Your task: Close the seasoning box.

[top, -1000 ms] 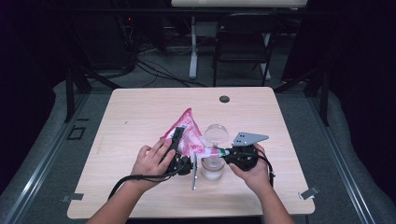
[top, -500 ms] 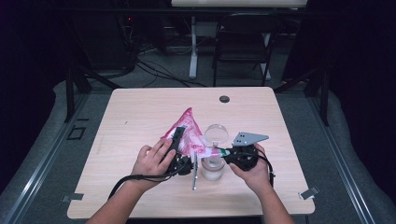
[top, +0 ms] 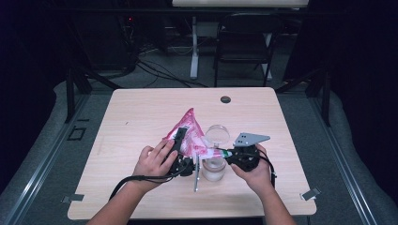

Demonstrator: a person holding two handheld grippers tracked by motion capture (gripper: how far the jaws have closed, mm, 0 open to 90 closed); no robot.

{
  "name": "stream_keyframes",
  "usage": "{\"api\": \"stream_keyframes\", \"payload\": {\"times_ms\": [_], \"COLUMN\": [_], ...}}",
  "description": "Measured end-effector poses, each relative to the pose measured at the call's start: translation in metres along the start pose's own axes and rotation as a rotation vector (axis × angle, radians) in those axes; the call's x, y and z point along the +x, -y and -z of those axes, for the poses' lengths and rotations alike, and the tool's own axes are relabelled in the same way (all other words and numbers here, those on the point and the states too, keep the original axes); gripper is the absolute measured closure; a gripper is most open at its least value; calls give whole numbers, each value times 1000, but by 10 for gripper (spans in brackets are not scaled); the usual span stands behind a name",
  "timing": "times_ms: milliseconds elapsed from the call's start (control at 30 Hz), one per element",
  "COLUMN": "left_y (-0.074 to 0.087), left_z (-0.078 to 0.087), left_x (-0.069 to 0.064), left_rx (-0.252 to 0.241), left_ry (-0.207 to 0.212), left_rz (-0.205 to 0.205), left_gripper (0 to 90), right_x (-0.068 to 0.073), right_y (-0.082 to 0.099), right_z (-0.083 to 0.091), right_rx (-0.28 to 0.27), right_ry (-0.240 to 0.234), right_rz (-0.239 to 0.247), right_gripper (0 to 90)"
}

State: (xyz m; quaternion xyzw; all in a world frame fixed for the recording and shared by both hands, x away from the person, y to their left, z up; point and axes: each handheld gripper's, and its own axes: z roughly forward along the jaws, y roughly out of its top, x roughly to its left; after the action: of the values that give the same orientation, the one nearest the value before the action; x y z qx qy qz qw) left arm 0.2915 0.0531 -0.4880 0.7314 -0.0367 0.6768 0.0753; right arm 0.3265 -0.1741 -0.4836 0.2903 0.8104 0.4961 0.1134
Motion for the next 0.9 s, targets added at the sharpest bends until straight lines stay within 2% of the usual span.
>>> {"api": "stream_keyframes", "payload": {"times_ms": [133,167,233,567,700,900], "left_y": [0,0,0,-2,-2,-2], "left_z": [0,0,-1,0,1,0], "left_x": [0,-1,0,2,1,1], "left_rx": [-4,1,-12,-6,-4,-19], "left_ry": [-2,7,-5,-7,-1,-11], "left_rz": [-1,10,3,-6,3,-2], "left_gripper": [617,616,617,616,617,616], "right_x": [0,0,0,-1,-1,-2], "right_y": [0,0,0,1,1,1], "right_z": [0,0,0,0,0,0], "right_rx": [0,0,0,-2,-1,3], "right_ry": [0,-1,0,0,1,1], "right_rz": [-2,-2,-3,-4,-5,-2], "right_gripper": [897,897,897,897,897,897]}}
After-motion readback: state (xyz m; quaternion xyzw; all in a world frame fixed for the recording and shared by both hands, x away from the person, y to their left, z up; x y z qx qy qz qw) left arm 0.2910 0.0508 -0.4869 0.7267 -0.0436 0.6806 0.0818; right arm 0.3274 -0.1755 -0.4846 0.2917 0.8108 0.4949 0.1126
